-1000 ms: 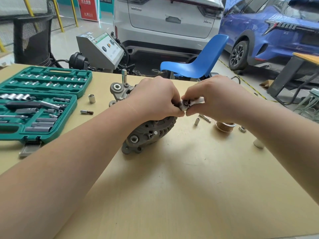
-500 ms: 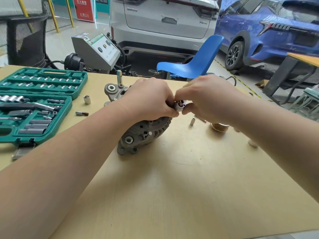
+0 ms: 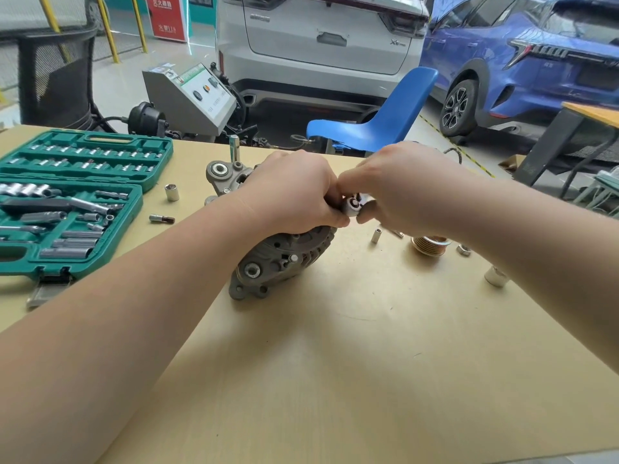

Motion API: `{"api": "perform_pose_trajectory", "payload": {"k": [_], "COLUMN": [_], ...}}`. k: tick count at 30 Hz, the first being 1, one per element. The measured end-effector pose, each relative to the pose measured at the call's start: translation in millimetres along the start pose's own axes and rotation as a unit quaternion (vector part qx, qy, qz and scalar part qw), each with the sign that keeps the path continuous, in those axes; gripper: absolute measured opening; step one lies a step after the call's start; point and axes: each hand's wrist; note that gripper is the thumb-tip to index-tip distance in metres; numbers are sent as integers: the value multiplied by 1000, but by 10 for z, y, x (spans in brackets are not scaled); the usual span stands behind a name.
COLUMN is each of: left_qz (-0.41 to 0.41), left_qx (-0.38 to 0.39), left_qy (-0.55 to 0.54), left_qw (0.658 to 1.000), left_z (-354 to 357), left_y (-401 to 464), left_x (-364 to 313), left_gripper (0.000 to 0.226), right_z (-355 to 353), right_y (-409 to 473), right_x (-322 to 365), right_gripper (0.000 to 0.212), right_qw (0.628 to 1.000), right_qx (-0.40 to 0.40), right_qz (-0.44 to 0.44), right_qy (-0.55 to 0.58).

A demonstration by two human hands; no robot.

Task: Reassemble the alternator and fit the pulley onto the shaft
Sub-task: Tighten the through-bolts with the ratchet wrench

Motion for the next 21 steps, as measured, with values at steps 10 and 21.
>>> {"api": "perform_pose_trajectory", "payload": {"k": [10, 21], "left_qz": [1, 0], "left_qx": [8, 25], "left_qy": [4, 1], "left_qw": [1000, 1000], "left_z": [-12, -14], "left_y": [2, -2], "left_x": [-13, 3], "left_gripper": [33, 20], "right_z": [93, 28], "right_y": [-30, 19], "right_x": [47, -60], "right_gripper": [46, 12], "right_qw": [912, 998], "right_qx": [83, 6], "right_qz": [210, -34], "right_qy": [342, -44]}}
Point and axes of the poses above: each hand's wrist, its own y-axis towards the middle knuckle, its own z-axis out of the palm, x = y × z, and after that the axes turned 3 degrees about z, right-handed
